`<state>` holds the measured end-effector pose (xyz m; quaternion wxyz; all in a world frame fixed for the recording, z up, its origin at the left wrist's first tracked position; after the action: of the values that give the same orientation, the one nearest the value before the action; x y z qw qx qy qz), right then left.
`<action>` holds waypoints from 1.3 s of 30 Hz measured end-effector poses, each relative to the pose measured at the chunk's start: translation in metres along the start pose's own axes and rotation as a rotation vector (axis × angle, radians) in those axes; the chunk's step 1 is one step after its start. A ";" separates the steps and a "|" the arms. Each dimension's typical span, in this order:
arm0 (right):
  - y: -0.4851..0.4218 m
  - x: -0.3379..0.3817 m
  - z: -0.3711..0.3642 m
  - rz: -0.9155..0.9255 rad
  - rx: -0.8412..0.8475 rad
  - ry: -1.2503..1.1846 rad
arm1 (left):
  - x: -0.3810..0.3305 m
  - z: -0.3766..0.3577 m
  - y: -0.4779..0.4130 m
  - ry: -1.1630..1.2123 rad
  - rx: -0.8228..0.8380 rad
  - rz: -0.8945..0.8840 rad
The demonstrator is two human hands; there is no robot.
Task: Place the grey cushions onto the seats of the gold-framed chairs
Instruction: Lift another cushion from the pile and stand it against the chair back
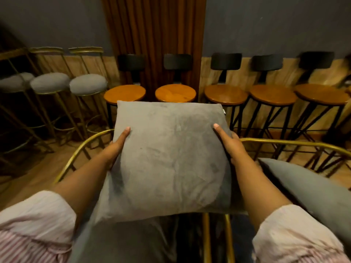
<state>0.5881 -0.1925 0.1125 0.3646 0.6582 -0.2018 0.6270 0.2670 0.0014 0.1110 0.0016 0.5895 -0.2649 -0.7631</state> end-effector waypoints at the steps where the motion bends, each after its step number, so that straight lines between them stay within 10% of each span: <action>1: -0.004 -0.002 -0.023 0.010 -0.005 -0.017 | -0.007 0.017 -0.009 -0.010 0.005 -0.037; 16: -0.087 -0.026 -0.182 0.085 0.132 -0.046 | -0.024 0.106 -0.182 -0.010 -0.033 -0.247; 39: -0.140 -0.216 -0.212 0.175 -0.083 0.133 | 0.142 0.083 -0.287 -0.121 -0.104 -0.233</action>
<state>0.5167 0.0131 -0.1406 0.3481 0.5793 -0.2597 0.6898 0.2376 0.2366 -0.1197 -0.0724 0.5684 -0.1544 -0.8049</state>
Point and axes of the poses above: each hand's wrist, its own y-axis away from the middle knuckle, its own z-axis out of the back of the hand, x = y × z, the point moved 4 cm from there along -y, towards the middle knuckle, and after that the axes turned 2 degrees about x, right-handed, at the moved point
